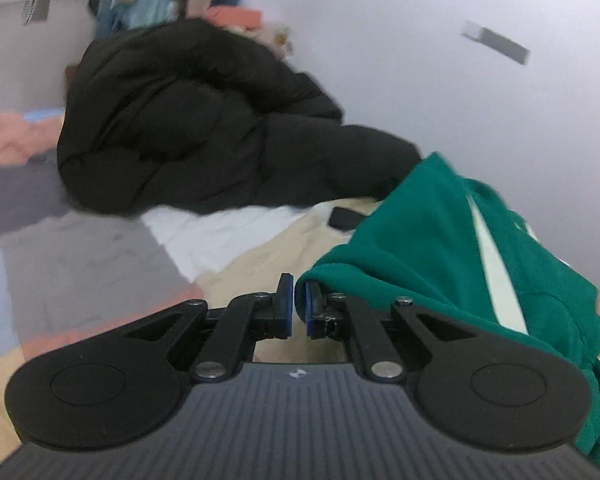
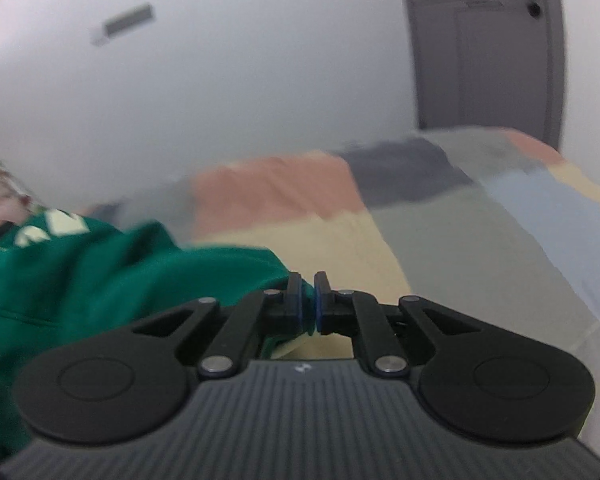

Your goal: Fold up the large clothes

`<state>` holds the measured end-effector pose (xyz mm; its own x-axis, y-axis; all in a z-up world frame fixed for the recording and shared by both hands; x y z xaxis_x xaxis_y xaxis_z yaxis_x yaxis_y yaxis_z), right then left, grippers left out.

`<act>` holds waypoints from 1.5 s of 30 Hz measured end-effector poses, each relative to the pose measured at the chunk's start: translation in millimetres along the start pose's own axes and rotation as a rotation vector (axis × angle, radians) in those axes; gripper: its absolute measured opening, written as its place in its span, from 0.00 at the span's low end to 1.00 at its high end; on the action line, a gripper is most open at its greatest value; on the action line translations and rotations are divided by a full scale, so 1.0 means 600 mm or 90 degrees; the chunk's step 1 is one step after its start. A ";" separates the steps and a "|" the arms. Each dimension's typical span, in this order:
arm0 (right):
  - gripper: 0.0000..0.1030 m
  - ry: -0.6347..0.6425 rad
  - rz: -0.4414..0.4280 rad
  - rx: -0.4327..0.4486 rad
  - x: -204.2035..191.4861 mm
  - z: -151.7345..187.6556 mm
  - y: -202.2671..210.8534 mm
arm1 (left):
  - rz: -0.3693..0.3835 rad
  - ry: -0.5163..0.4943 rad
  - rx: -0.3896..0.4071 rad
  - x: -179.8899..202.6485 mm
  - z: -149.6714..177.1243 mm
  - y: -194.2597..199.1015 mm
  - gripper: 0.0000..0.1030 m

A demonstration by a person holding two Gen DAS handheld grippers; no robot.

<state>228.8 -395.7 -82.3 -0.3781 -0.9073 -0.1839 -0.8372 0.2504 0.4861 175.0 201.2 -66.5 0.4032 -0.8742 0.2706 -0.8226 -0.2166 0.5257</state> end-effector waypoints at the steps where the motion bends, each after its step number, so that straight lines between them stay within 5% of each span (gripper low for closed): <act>1: 0.09 -0.006 0.011 -0.013 0.005 0.006 -0.008 | -0.001 0.013 -0.010 -0.003 0.003 -0.005 0.07; 6: 0.11 -0.044 0.007 -0.042 0.011 0.025 -0.010 | 0.013 0.035 -0.026 -0.008 0.006 -0.019 0.10; 8: 0.13 -0.050 -0.001 -0.034 0.005 0.022 0.007 | 0.024 0.056 -0.025 -0.008 -0.001 -0.007 0.21; 10: 0.14 -0.041 -0.015 -0.028 -0.002 0.024 0.031 | 0.025 0.070 -0.003 -0.011 -0.013 0.006 0.49; 15: 0.14 0.010 -0.046 0.012 -0.022 0.008 0.088 | 0.048 0.053 0.056 -0.002 -0.033 0.065 0.56; 16: 0.21 0.022 -0.048 0.022 -0.025 0.003 0.098 | 0.063 0.051 0.061 0.006 -0.035 0.078 0.57; 17: 0.42 0.032 -0.054 0.035 -0.030 0.000 0.108 | 0.081 0.047 0.067 0.015 -0.036 0.089 0.58; 19: 0.70 0.043 -0.071 0.058 -0.036 -0.007 0.122 | 0.108 0.023 0.080 0.039 -0.035 0.110 0.62; 21: 0.70 0.048 -0.093 0.071 -0.044 -0.011 0.133 | 0.137 -0.002 0.089 0.066 -0.029 0.124 0.66; 29: 0.79 0.113 -0.246 -0.003 -0.150 0.050 0.112 | 0.287 -0.077 -0.015 0.207 0.068 0.076 0.77; 34: 0.79 0.213 -0.238 -0.084 -0.203 0.115 0.055 | 0.311 -0.177 -0.067 0.280 0.139 0.038 0.87; 38: 0.78 0.265 -0.202 -0.119 -0.219 0.147 0.009 | 0.261 -0.276 -0.070 0.304 0.182 0.009 0.88; 41: 0.69 0.251 -0.202 -0.136 -0.218 0.156 -0.014 | 0.240 -0.282 -0.075 0.302 0.191 -0.005 0.86; 45: 0.54 0.238 -0.203 -0.124 -0.220 0.148 -0.010 | 0.215 -0.276 -0.082 0.292 0.187 -0.004 0.55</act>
<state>248.5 -247.4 -136.8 0.0796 -0.9957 -0.0481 -0.7857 -0.0924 0.6116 202.7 -0.2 -111.1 -0.0973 -0.9903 0.0992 -0.8108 0.1367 0.5692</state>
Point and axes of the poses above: each gripper's, at about its wrist camera, not at the fingertips, and y roughly against the way its jaws point, x to its right, z to its underside, the point moved 7 cm from there along -y, roughly the way its jaws point, and after that the axes turned 2 degrees about x, right-handed, at the moved point
